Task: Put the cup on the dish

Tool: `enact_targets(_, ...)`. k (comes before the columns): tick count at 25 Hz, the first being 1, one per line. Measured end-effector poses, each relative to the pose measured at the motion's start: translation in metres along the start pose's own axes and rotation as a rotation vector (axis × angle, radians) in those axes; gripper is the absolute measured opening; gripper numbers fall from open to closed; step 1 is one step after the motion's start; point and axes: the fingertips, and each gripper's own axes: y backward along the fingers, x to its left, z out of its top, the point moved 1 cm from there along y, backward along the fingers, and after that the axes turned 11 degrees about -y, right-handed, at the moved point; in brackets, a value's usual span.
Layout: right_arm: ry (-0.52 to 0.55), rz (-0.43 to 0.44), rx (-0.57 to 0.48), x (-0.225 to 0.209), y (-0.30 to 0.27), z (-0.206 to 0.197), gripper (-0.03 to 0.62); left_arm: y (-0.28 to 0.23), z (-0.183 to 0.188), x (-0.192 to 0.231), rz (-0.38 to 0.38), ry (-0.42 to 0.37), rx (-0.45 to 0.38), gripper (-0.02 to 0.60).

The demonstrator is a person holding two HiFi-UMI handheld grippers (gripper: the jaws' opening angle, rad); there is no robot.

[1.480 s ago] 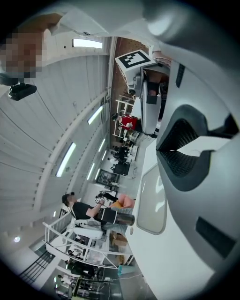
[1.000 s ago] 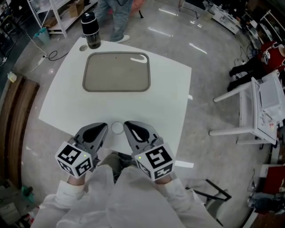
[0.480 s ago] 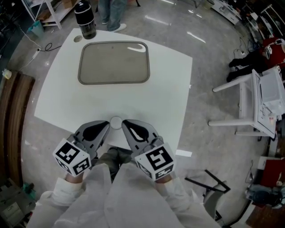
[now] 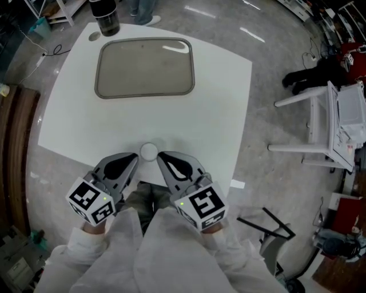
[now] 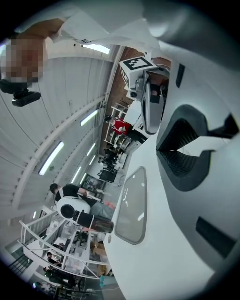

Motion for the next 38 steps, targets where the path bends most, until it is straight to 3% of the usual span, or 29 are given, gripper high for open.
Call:
enact_targets(11,-0.036,0.016,0.031,-0.008,-0.011,-0.036,0.012,-0.009,-0.034,0.002,-0.024,0.043,0.049,0.008)
enact_targets(23,-0.044,-0.035,0.126,-0.018,-0.019,-0.069,0.016,-0.019,-0.064,-0.010,-0.063,0.099,0.092,0.008)
enact_targets(38,-0.005,-0.049,0.151,-0.018,-0.042,-0.079,0.221,-0.018,-0.073,-0.002,-0.048,0.137,0.105,0.008)
